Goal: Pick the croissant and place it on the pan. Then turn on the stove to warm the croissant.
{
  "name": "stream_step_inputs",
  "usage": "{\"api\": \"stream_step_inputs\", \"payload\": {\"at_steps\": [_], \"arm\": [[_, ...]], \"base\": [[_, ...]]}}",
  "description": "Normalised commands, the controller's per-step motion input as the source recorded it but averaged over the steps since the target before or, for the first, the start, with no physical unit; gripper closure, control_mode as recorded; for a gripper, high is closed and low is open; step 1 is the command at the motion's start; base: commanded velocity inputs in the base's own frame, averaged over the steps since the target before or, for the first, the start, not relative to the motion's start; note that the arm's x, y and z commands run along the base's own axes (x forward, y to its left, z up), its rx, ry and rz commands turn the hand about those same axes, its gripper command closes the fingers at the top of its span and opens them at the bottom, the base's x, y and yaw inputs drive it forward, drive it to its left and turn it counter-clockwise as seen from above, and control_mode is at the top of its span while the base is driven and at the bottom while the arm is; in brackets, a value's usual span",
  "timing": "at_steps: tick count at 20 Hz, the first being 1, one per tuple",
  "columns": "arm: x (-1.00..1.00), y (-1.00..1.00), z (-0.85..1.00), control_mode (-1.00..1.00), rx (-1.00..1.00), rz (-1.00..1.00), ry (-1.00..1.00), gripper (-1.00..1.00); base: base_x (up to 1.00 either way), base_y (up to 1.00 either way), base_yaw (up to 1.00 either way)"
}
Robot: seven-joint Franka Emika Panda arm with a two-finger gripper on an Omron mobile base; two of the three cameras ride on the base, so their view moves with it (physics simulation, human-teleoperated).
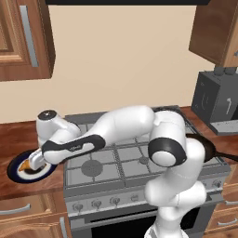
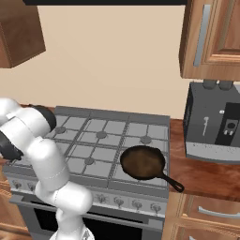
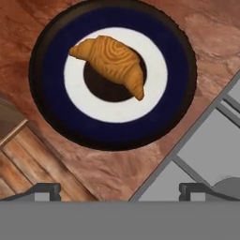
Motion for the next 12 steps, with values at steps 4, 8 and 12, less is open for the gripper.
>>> {"api": "stream_step_inputs", "payload": {"at_steps": [4, 8, 12], "arm": [[0.15, 0.21, -0.14, -1.0, 0.0, -0.02, 0.0, -1.0], [0.16, 0.26, -0.14, -1.0, -0.02, -0.04, 0.0, -1.0], [0.16, 0.35, -0.03, -1.0, -0.02, -0.06, 0.0, -1.0]], "base": [[0.0, 0.0, 0.0], [0.0, 0.0, 0.0], [0.0, 0.0, 0.0]]}}
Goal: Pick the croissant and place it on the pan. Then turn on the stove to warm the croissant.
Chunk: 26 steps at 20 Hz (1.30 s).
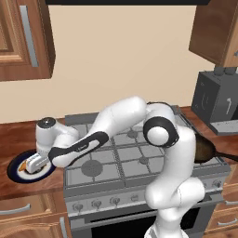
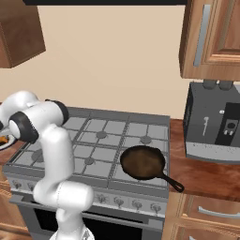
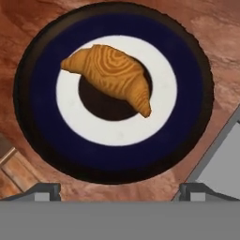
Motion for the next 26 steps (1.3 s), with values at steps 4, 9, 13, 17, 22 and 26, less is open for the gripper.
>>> {"api": "stream_step_inputs", "payload": {"at_steps": [4, 9, 13, 17, 22, 26], "arm": [[0.15, 0.4, 0.0, -1.0, -0.01, -0.07, 0.0, -1.0], [0.19, 0.32, 0.0, -1.0, 0.0, -0.05, 0.0, -1.0], [0.22, 0.02, 0.0, -1.0, 0.0, 0.0, 0.0, -1.0], [0.16, -0.03, 0.0, -1.0, 0.0, 0.0, 0.0, -1.0], [0.16, -0.04, -0.08, -1.0, 0.0, 0.02, 0.0, -1.0], [0.12, -0.04, -0.23, -1.0, 0.0, 0.1, 0.0, -1.0]], "base": [[0.0, 0.0, 0.0], [0.0, 0.0, 0.0], [0.0, 0.0, 0.0], [0.0, 0.0, 0.0], [0.0, 0.0, 0.0], [0.0, 0.0, 0.0]]}}
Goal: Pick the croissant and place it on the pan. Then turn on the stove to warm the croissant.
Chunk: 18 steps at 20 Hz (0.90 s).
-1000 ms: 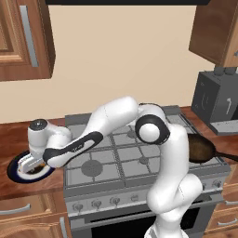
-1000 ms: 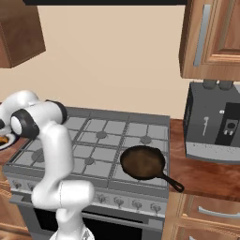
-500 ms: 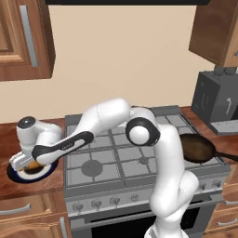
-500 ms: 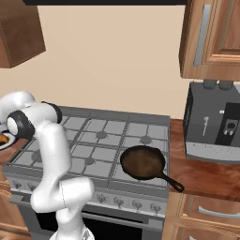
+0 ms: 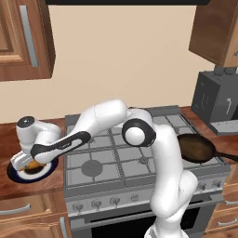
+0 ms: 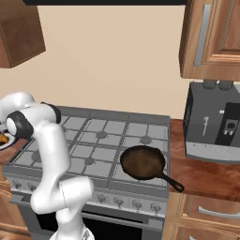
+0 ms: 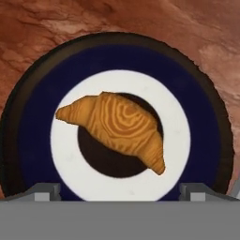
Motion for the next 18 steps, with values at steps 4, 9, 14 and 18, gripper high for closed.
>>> {"api": "stream_step_inputs", "payload": {"at_steps": [4, 9, 14, 18], "arm": [[0.1, -0.05, -0.25, -1.0, 0.0, 0.17, 0.0, -1.0], [0.14, -0.08, -0.14, -1.0, 0.0, 0.18, 0.0, -1.0], [0.32, -0.04, -0.05, -1.0, 0.0, 0.11, 0.0, -1.0], [0.35, 0.0, -0.11, -1.0, 0.0, 0.0, 0.0, -1.0]], "base": [[0.0, 0.0, 0.0], [0.0, 0.0, 0.0], [0.0, 0.0, 0.0], [0.0, 0.0, 0.0]]}}
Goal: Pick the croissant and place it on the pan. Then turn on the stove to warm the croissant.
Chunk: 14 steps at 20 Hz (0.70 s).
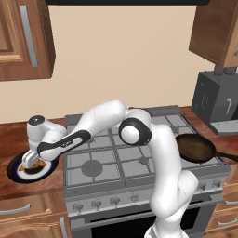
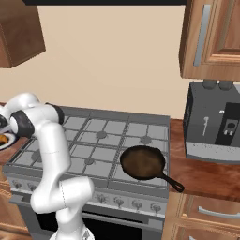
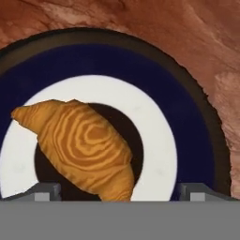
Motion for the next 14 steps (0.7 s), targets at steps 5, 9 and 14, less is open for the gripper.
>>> {"api": "stream_step_inputs", "payload": {"at_steps": [5, 9, 14], "arm": [[0.31, 0.2, -0.25, -1.0, 0.0, 0.0, 0.0, -1.0], [0.19, 0.36, -0.2, -1.0, 0.0, 0.0, 0.0, -1.0], [-0.08, 0.16, -0.01, -1.0, 0.0, 0.0, 0.0, -1.0]], "base": [[0.0, 0.0, 0.0], [0.0, 0.0, 0.0], [0.0, 0.0, 0.0]]}}
